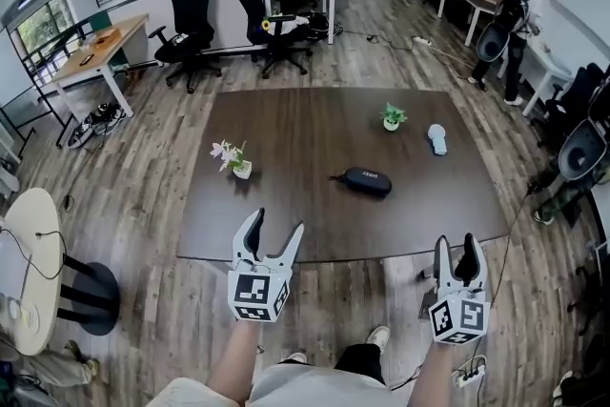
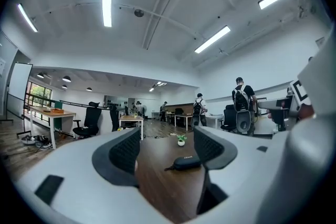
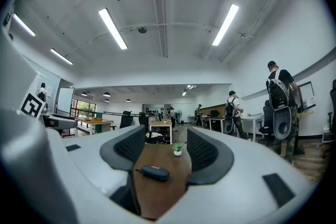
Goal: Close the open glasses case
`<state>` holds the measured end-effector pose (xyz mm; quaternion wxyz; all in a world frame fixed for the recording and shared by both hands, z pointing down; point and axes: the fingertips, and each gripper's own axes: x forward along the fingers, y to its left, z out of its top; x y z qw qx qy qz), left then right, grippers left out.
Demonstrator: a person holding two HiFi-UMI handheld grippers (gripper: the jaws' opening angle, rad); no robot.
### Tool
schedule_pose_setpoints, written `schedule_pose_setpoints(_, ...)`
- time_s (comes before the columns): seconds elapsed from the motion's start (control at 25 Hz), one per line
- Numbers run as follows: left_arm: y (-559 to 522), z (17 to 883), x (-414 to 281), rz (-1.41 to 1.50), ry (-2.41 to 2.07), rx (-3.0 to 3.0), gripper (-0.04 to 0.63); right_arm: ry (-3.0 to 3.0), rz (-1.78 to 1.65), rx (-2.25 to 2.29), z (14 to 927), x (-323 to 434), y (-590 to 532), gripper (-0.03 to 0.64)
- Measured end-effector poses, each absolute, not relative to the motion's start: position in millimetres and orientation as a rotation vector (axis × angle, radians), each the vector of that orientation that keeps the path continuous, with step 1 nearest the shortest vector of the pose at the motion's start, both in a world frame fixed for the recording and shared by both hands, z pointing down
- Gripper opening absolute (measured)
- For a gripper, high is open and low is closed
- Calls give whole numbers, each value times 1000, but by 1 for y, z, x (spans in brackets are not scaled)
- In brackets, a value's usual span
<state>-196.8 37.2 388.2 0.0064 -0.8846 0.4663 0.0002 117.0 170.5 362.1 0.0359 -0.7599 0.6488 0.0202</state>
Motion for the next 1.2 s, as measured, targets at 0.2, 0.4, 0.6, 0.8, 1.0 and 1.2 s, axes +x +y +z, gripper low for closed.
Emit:
schedule_pose_setpoints(0.2,25,382,-127,-16,1517,-2734,325,2043,55,-2269,353,192,139,252)
schedule_pose_setpoints(0.4,14,376,-60,-26,1554,-2729,326,2056,8,-2236,356,263,122,252)
schedule_pose_setpoints(0.6,9,374,-12,-73,1589,-2695,327,2073,-46,-2199,367,316,109,252)
schedule_pose_setpoints(0.8,6,373,17,-112,1637,-2657,325,2096,-78,-2149,374,349,98,252)
schedule_pose_setpoints(1.0,6,376,50,-141,1670,-2631,324,2112,-99,-2099,378,381,91,250)
schedule_pose_setpoints(1.2,3,374,68,-98,1710,-2644,322,2135,-114,-2039,380,397,79,250)
